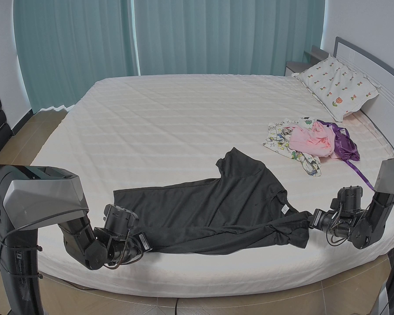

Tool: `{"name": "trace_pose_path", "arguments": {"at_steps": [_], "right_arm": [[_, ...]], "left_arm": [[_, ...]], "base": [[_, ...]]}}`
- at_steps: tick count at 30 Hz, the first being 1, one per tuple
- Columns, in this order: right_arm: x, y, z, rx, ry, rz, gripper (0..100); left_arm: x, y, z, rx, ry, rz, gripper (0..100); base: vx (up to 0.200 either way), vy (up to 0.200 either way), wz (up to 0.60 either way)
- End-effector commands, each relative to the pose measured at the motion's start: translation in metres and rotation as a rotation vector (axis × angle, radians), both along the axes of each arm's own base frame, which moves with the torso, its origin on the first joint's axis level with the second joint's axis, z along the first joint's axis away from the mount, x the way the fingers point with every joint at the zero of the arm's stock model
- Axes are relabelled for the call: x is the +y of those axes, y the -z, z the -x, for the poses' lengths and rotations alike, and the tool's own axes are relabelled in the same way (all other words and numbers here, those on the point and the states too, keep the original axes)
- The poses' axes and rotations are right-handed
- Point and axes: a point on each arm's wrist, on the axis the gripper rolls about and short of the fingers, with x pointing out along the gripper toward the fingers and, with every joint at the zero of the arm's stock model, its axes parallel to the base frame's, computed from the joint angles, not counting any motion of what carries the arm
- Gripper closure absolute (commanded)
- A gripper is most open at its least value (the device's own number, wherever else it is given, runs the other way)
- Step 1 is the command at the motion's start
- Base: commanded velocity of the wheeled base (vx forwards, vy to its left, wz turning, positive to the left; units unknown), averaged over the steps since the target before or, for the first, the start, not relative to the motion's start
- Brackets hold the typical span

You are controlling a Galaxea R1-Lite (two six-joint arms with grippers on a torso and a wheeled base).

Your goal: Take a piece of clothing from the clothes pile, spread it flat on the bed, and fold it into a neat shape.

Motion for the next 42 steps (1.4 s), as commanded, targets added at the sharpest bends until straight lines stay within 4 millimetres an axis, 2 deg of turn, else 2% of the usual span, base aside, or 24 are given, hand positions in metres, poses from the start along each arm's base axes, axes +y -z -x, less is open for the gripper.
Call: {"name": "trace_pose_path", "arguments": {"at_steps": [1, 11, 17, 23, 30, 38, 42], "right_arm": [[0.000, 0.000, 0.000, 0.001, 0.000, 0.000, 100], [0.001, 0.000, 0.001, 0.001, -0.002, 0.000, 100], [0.000, -0.007, 0.000, -0.027, 0.000, -0.005, 100], [0.002, -0.022, 0.007, -0.087, -0.006, -0.013, 100], [0.004, -0.053, 0.024, -0.164, -0.042, -0.035, 100], [0.009, -0.071, 0.042, -0.202, -0.100, -0.055, 100], [0.008, -0.076, 0.050, -0.209, -0.108, -0.054, 100]], "left_arm": [[0.002, 0.000, 0.005, 0.013, -0.002, -0.004, 100], [0.006, -0.015, 0.015, -0.003, -0.007, 0.008, 100], [0.012, -0.036, 0.017, -0.052, -0.038, 0.046, 100], [0.022, -0.067, 0.030, -0.116, -0.059, 0.079, 100], [0.043, -0.112, 0.044, -0.164, -0.107, 0.103, 100], [0.051, -0.116, 0.072, -0.068, -0.110, 0.067, 100], [0.053, -0.116, 0.078, -0.040, -0.111, 0.057, 100]], "base": [[0.000, 0.000, 0.00], [0.000, 0.000, 0.00], [0.000, 0.000, 0.00], [0.000, 0.000, 0.00], [0.000, 0.000, 0.00], [0.000, 0.000, 0.00], [0.000, 0.000, 0.00]]}}
